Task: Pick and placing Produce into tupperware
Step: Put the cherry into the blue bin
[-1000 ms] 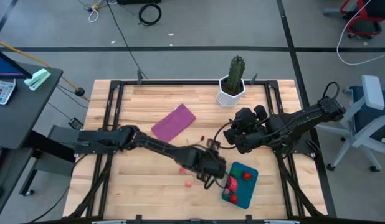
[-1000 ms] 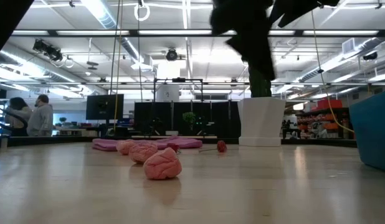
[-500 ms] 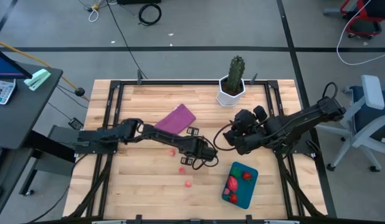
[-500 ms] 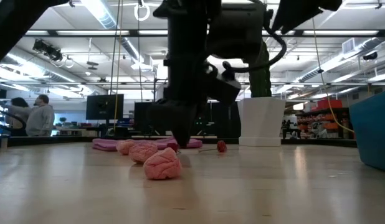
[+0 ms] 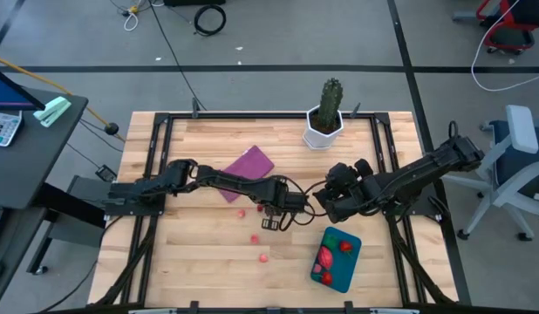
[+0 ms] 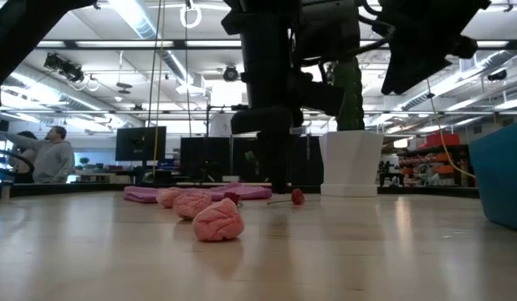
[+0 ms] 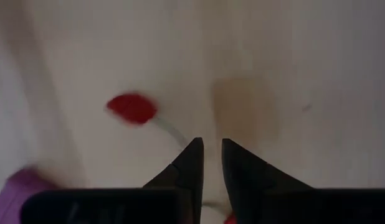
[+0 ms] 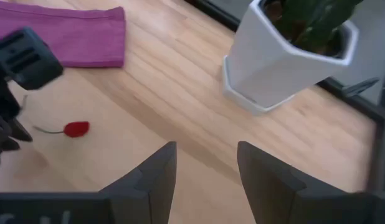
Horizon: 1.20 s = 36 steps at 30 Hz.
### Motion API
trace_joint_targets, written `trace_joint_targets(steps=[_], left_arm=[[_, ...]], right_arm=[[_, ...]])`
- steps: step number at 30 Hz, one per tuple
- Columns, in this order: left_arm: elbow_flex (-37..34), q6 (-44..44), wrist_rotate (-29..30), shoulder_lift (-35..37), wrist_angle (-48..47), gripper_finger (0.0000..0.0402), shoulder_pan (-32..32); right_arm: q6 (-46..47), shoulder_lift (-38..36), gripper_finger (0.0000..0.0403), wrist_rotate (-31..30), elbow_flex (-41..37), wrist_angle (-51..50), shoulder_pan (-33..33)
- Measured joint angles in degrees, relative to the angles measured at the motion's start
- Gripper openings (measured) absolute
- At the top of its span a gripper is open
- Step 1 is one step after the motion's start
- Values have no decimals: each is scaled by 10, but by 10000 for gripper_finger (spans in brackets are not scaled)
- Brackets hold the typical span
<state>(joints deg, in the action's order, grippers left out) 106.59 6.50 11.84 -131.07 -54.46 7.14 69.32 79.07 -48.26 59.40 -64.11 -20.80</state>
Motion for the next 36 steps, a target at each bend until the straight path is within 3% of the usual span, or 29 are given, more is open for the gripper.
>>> trace_joint_targets(steps=[14, 31, 36], left_arm=[[-1, -1, -12, 0, 7, 67, -28], [-2, -34, -12, -1, 25, 146, -46], [-2, -90, -23, -2, 22, 157, -58]], right_arm=[[-3, 0, 177, 6, -9, 29, 0], [-5, 0, 177, 6, -9, 32, 0], [-5, 0, 177, 20, -9, 44, 0]])
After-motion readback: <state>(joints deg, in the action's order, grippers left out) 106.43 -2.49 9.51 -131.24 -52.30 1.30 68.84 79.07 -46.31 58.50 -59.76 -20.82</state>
